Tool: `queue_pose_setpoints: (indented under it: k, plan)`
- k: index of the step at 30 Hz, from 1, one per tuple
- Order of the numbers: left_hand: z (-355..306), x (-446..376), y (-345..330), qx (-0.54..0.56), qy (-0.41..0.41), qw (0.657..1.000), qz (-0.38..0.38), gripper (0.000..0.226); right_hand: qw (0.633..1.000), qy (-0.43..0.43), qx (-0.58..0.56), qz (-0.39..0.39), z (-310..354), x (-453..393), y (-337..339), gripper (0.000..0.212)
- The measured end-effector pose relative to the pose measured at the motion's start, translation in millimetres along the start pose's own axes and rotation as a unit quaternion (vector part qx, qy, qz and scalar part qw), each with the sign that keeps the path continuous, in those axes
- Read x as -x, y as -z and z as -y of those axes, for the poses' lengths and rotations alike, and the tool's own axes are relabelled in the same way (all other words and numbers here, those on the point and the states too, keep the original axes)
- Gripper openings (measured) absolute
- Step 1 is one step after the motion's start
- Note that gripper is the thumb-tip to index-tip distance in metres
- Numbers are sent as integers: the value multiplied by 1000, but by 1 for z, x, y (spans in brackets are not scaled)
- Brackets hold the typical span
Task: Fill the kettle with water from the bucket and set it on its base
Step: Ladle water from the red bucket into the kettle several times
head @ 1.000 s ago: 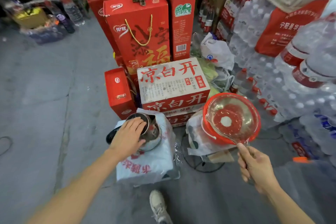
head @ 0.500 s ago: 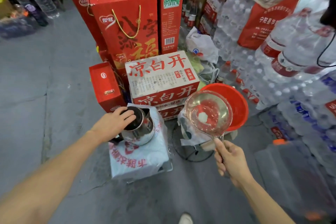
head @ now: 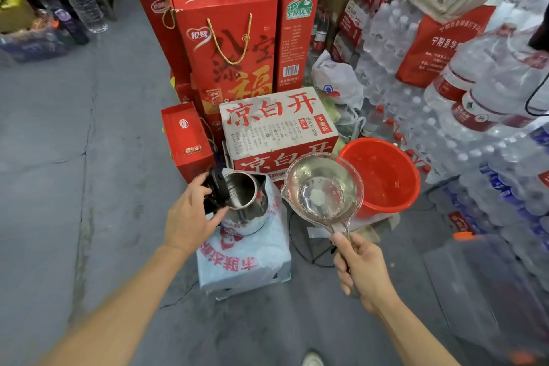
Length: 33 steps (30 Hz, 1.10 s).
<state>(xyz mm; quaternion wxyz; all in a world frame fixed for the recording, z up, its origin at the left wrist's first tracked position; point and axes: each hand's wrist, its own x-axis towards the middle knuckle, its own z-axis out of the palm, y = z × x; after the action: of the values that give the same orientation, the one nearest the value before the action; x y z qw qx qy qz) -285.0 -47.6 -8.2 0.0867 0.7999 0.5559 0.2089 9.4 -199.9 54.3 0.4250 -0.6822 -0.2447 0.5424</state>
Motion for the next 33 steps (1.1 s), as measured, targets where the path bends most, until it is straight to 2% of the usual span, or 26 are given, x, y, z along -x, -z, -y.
queue_pose_setpoints:
  k: [3,7,11,16,20,23,33]
  plan:
    - [-1,7,-1,56,57,997,-19,64,1000,5,-2,10,1,0,-11,34]
    - [-3,14,2,115,142,983,-26,90,1000,6,-4,23,3,0,-26,29]
    - [-2,17,9,135,165,977,-20,96,999,9,-10,40,5,-2,-40,26]
    - [10,17,16,159,168,973,7,100,999,17,-4,44,8,-8,-57,36]
    - [18,16,22,134,164,977,28,96,998,35,22,40,13,-12,-67,40]
    - [19,17,28,131,185,973,52,102,998,42,43,28,14,-18,-73,42]
    - [21,19,30,122,205,969,70,101,995,55,83,-6,9,-33,-88,30]
